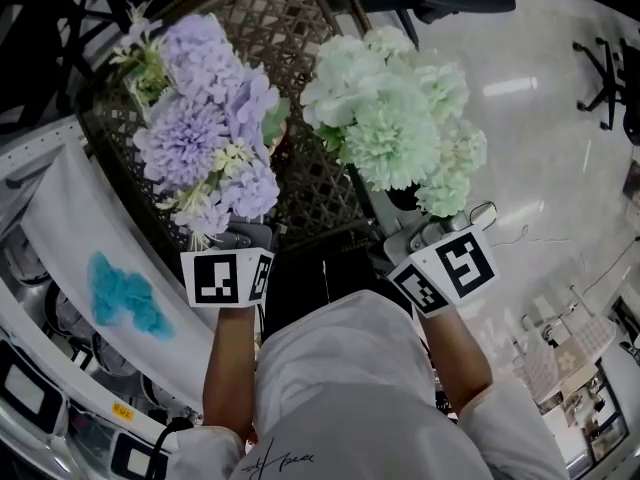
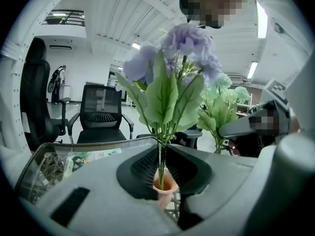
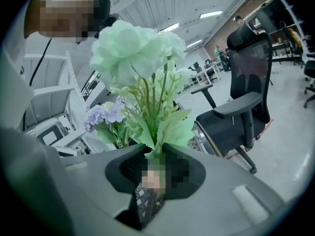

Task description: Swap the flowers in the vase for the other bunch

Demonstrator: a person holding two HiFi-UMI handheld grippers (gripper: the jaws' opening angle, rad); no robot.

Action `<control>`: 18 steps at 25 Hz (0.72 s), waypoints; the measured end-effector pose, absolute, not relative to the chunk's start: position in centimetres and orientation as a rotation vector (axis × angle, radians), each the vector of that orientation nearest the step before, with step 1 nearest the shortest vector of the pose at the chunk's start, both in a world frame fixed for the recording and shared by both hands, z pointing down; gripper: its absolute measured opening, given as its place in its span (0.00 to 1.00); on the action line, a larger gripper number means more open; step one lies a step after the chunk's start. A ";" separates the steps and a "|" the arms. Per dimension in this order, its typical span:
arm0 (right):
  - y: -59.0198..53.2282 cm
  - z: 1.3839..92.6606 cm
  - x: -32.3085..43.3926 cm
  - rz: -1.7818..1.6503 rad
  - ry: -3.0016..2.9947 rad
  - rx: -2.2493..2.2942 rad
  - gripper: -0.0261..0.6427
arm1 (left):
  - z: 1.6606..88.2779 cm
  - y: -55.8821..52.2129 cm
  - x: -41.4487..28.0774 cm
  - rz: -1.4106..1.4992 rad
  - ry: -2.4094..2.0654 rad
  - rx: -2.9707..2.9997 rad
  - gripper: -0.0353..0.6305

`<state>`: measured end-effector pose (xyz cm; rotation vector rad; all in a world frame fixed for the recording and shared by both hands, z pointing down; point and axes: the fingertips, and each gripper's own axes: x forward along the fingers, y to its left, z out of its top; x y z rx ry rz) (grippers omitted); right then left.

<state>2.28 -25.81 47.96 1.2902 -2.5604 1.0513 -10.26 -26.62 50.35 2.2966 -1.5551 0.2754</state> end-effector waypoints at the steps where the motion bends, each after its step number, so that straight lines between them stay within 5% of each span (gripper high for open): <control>1: -25.8 48.0 2.2 1.052 -2.562 1.290 0.16 | 50.6 -26.6 -10.2 0.282 -1.556 2.297 0.12; 18: -26.3 47.7 2.6 1.016 -2.577 1.314 0.15 | 50.7 -26.5 -9.8 0.270 -1.500 2.307 0.17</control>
